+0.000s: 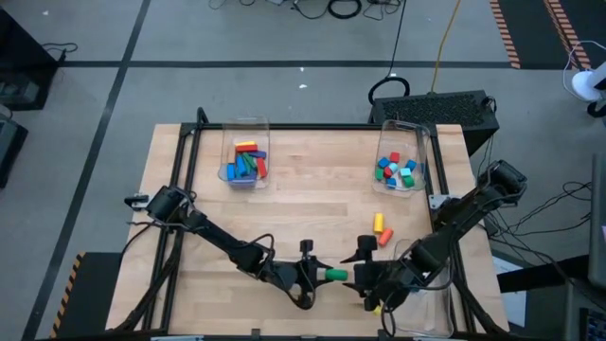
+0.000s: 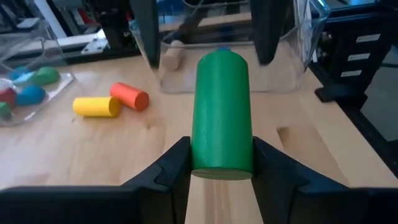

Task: Sort blocks by size
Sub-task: Put the green cylindrical block into the bottom transparent bin

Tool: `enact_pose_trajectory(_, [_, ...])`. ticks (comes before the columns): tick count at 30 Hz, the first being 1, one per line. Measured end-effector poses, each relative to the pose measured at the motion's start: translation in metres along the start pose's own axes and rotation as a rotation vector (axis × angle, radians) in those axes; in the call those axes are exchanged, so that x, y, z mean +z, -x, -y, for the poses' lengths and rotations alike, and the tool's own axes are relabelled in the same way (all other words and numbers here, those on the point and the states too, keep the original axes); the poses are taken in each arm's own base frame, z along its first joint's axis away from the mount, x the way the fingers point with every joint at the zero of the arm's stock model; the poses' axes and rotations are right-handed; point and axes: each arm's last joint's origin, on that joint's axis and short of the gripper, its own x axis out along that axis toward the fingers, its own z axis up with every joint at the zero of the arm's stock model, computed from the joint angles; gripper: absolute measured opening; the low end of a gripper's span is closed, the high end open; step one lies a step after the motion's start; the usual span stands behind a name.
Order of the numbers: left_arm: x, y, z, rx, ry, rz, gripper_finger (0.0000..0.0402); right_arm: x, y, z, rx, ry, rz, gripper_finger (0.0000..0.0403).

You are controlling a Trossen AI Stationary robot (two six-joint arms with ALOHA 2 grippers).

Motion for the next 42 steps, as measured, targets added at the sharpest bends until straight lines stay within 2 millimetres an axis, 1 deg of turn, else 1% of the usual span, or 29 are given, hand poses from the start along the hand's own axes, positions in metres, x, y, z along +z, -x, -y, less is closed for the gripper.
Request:
enact_pose_trajectory(5, [0.0013, 0.0, 0.0, 0.003, -0.011, 0.013, 0.0135, -0.0033, -0.0021, 0.0021, -0.011, -0.028, -0.008, 0.0256])
enact_pose_trajectory(11, [0.0048, 0.0002, 0.0002, 0.001, 0.005, 0.047, 0.0135, -0.0029, -0.003, 0.0028, 0.008, -0.034, -0.018, 0.0243])
enact_pose_trajectory(17, [0.0092, -0.0015, -0.0043, 0.01, 0.027, 0.086, 0.0135, -0.0021, -0.0033, 0.0029, 0.01, -0.042, -0.013, 0.0231])
enact_pose_trajectory(22, [0.0091, -0.0017, -0.0048, 0.011, 0.027, 0.085, 0.0135, 0.0003, -0.0033, 0.0019, 0.02, -0.04, 0.009, 0.0203])
enact_pose_trajectory(29, [0.009, -0.0016, -0.0045, 0.011, 0.03, 0.084, 0.0135, 0.0002, -0.0034, 0.0022, 0.016, -0.036, 0.009, 0.0134])
enact_pose_trajectory(31, [0.0089, -0.0016, -0.0046, 0.014, 0.031, 0.084, 0.0135, 0.0002, -0.0034, 0.0022, 0.014, -0.036, 0.01, 0.0121])
enact_pose_trajectory(33, [0.009, -0.0016, -0.0046, 0.014, 0.033, 0.086, 0.0135, 0.0, -0.0034, 0.0023, 0.012, -0.034, 0.009, 0.0116])
enact_pose_trajectory(38, [0.0095, -0.0015, -0.0047, 0.013, 0.036, 0.092, 0.0138, 0.0001, -0.0033, 0.0023, 0.014, -0.034, 0.009, 0.0118])
enact_pose_trajectory(40, [0.009, -0.0015, -0.0046, 0.011, 0.06, 0.088, 0.0151, -0.0002, -0.0033, 0.0023, 0.015, -0.035, 0.006, 0.0117])
enact_pose_trajectory(42, [0.0073, -0.0025, -0.0065, 0.009, 0.117, 0.07, 0.0174, -0.0024, -0.0033, 0.003, 0.016, -0.03, -0.018, 0.0116])
